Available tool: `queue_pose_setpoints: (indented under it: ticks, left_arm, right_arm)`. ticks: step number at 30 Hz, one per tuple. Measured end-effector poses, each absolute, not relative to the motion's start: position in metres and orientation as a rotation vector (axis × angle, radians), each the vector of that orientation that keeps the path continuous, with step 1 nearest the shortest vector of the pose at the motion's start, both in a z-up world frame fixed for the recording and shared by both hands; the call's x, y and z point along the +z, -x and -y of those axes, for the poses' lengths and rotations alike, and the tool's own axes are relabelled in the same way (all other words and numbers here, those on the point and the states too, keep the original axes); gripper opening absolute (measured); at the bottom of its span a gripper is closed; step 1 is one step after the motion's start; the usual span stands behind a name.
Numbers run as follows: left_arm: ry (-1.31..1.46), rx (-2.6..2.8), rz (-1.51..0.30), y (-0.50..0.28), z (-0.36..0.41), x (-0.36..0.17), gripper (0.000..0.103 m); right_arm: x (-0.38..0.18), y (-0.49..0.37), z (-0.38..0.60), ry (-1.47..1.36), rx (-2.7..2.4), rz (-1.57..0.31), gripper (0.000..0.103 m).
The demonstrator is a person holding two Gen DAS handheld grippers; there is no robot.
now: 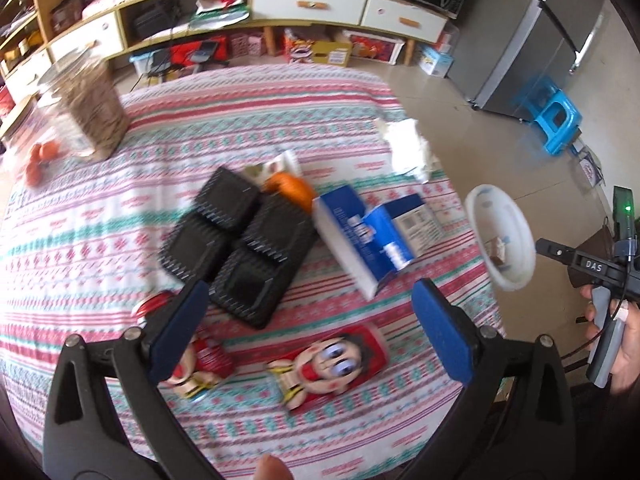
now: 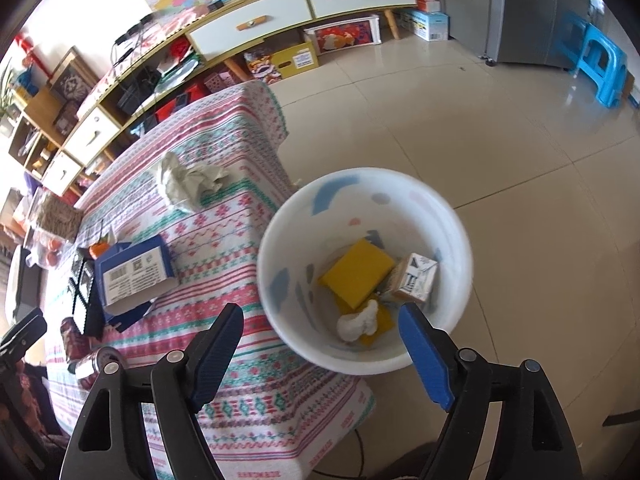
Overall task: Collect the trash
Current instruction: 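Grasp the red cartoon can with the left tool while the right tool grasps the blue box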
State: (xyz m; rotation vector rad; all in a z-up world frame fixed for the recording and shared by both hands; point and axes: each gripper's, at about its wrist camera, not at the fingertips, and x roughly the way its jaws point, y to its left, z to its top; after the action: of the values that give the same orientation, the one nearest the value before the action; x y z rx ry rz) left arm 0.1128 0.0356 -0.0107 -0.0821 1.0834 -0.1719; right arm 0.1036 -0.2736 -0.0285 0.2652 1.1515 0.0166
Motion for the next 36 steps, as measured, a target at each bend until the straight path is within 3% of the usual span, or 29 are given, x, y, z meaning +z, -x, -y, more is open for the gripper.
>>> queue_pose_setpoints:
  ticks: [20, 33, 36]
  left_arm:
    - [0.33, -0.029, -1.243, -0.098, -0.13, -0.07, 0.1]
    - [0.434, -0.058, -1.288, -0.094, -0.141, -0.094, 0.073]
    - [0.452, -0.1, -1.277, -0.091, -0.143, -0.092, 0.058]
  right_arm:
    - [-0.033, -0.13, 0.179, -0.175, 0.138, -1.187, 0.084]
    - [-0.033, -0.161, 0.116, -0.137, 0.228, -1.192, 0.086]
    - [-0.037, -0.173, 0.103, -0.113, 0.277, -1.202, 0.092]
